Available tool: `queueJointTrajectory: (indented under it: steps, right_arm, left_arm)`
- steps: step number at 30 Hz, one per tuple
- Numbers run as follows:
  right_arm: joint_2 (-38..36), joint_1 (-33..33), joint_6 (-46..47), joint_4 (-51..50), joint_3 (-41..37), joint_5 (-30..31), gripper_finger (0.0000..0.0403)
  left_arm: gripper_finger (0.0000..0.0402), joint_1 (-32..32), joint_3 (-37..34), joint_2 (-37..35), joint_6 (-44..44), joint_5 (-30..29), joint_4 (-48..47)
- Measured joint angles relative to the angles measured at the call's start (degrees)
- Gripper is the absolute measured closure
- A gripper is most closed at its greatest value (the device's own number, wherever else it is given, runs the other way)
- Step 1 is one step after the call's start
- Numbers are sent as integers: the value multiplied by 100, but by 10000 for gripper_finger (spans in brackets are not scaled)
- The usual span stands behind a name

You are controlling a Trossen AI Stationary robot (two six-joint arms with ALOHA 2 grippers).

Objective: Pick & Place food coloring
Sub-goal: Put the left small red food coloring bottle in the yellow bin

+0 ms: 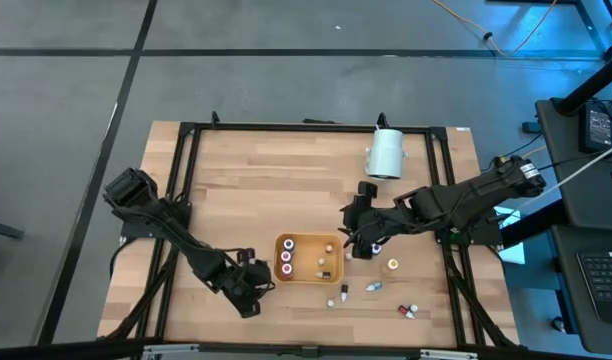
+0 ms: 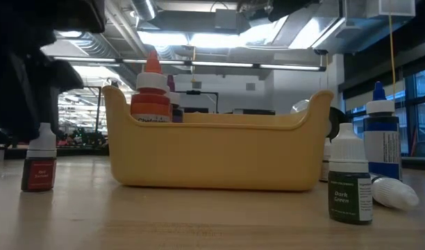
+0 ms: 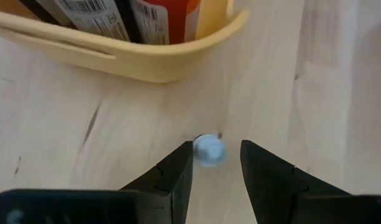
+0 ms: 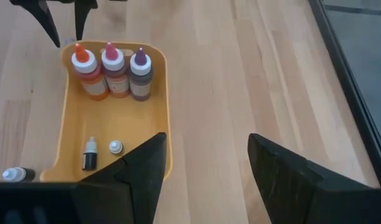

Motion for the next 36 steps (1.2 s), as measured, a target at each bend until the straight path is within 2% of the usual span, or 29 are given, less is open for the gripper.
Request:
queueJointTrajectory:
  steps: [14,21,27,33,36]
  right_arm:
    - [0,0,-40,-1,0,-4,176]
    - [0,0,-58,-50,0,-7,176]
    - [0,0,-64,-194,0,-10,176]
    - [0,0,-62,-386,0,-12,176]
    - [0,0,-64,-390,0,-12,176]
  left_arm:
    - [270,0,0,68,-3,7,47]
    - [278,0,0,68,637,-27,44]
    - [305,0,0,68,1017,-147,47]
    - [358,0,1,68,1144,-126,69]
    - [362,0,15,66,1079,-34,67]
